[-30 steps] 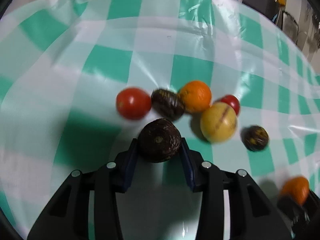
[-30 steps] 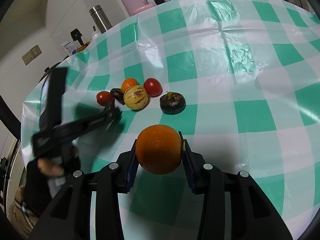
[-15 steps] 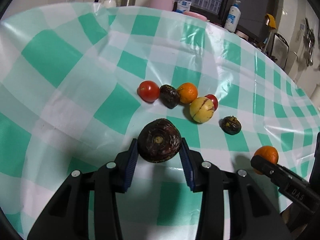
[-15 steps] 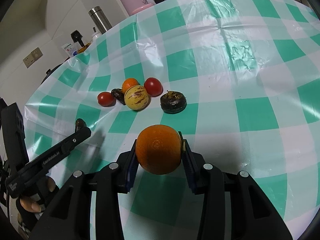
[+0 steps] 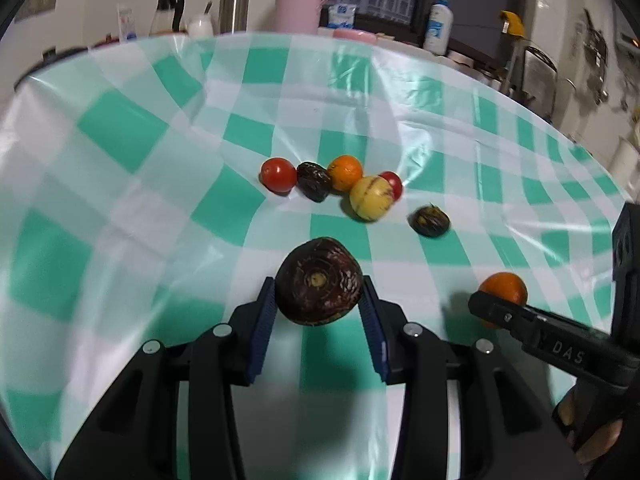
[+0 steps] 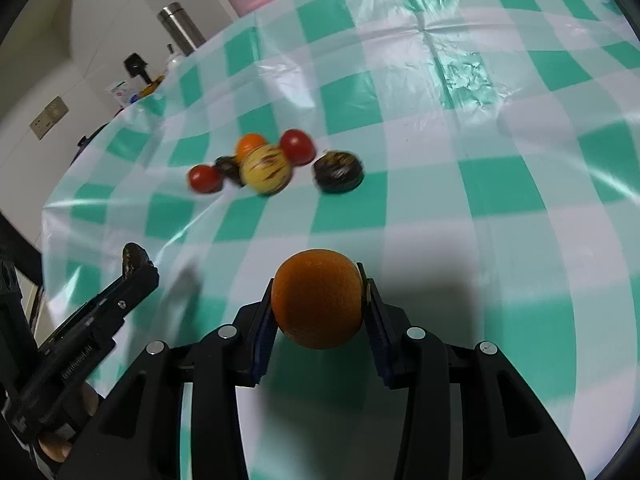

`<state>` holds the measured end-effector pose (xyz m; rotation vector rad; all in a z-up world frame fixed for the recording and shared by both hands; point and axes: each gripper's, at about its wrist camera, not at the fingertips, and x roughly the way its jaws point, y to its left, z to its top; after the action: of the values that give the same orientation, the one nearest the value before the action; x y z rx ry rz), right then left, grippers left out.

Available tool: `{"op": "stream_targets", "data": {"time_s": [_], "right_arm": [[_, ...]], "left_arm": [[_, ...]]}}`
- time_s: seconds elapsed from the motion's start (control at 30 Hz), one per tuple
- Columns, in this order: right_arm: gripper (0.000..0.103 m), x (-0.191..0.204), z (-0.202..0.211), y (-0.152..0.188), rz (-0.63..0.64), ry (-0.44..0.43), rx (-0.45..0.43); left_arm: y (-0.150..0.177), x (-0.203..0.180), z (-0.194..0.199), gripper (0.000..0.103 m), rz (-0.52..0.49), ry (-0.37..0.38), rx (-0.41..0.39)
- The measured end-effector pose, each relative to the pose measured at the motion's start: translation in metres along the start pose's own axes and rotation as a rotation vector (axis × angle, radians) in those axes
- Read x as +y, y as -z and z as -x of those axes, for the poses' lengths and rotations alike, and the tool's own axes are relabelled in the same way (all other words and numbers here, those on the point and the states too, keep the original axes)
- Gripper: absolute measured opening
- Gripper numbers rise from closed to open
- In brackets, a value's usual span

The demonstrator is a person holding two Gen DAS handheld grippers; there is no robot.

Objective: Organize fruits
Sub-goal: 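Carry the mandarin and mangosteen to the white box and open both tools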

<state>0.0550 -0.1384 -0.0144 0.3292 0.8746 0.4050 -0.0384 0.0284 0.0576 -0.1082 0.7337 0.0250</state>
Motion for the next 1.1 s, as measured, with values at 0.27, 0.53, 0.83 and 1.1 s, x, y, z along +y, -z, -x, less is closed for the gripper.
{"op": "stream_targets", "data": {"time_s": [0.27,0.53,0.83,1.1], "right_arm": [[0.041,0.025,0.053,0.048,0.097,0.022,-0.048],[0.041,0.011,0.090,0.073,0.119,0.076,-0.083],[0.041,-0.015,0.117,0.089,0.098,0.123,-0.113],[0.041,-0.040,0.132,0.102,0.066,0.147,-0.119]], "left_arm": [[0.032,-0.017,0.035,0.042,-0.077,0.030,-0.013],[0.055,-0.052,0.047,0.042,-0.160,0.067,-0.012],[0.076,-0.090,0.053,0.042,-0.256,0.096,0.005],[0.092,-0.117,0.058,0.042,-0.335,0.113,0.016]]}}
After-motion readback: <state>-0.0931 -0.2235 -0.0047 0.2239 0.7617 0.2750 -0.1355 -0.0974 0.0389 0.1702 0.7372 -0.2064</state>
